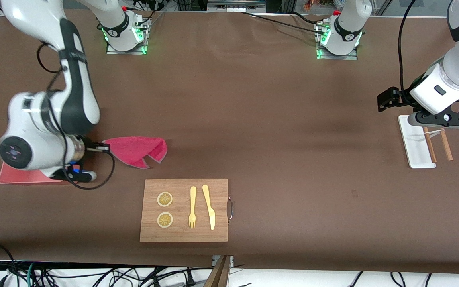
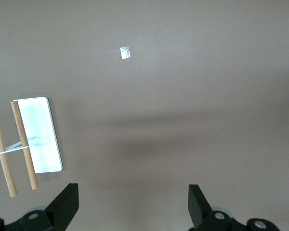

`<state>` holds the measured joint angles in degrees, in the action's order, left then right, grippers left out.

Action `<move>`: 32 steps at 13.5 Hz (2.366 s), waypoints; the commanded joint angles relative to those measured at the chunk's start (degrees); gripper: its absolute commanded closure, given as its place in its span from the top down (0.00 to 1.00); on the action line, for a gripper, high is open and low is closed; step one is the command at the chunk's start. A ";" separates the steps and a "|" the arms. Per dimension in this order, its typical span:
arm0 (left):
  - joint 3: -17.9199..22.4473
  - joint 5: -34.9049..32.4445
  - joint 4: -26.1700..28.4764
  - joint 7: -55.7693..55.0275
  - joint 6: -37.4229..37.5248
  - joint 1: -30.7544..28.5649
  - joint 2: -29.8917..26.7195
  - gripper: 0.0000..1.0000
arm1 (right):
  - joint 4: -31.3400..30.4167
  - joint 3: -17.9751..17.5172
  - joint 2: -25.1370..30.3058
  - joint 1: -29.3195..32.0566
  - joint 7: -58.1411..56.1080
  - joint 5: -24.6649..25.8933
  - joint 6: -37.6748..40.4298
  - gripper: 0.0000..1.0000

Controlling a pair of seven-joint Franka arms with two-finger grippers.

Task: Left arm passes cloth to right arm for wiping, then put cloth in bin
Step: 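Carry the cloth over the pink bin and open the right gripper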

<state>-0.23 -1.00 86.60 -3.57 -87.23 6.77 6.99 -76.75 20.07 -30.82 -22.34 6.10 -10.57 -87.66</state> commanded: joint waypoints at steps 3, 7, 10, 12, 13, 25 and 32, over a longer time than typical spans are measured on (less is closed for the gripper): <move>-0.04 1.09 -1.34 0.59 1.01 0.17 0.66 1.00 | 13.89 6.81 3.83 1.07 -5.37 0.63 19.44 0.00; 0.05 1.18 -1.43 0.58 0.92 -0.26 0.57 1.00 | 14.08 17.87 3.92 1.33 -24.16 2.74 20.60 0.00; 0.05 2.40 -1.43 0.58 0.92 -0.44 0.66 1.00 | 14.00 24.83 3.57 1.68 -35.33 3.18 19.99 0.00; 0.05 2.59 -1.25 0.41 1.01 -0.09 0.75 1.00 | 14.00 26.07 2.79 4.04 -41.05 3.97 19.38 0.00; 0.05 2.59 -1.25 0.15 0.93 -0.09 0.92 1.00 | 13.91 25.99 2.08 5.89 -42.99 3.97 18.59 0.00; -1.62 5.93 -1.96 -2.23 1.01 0.00 1.10 1.00 | 3.36 25.20 -7.85 8.45 -44.50 -5.17 1.46 0.00; -1.71 5.93 -2.13 -2.32 0.84 0.44 0.92 1.00 | 1.08 23.70 -11.72 9.59 -44.59 -9.65 -6.81 1.00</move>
<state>-2.03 4.44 85.91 -5.46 -87.25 6.99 7.65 -75.14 43.82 -43.16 -13.78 -37.92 -19.01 -93.32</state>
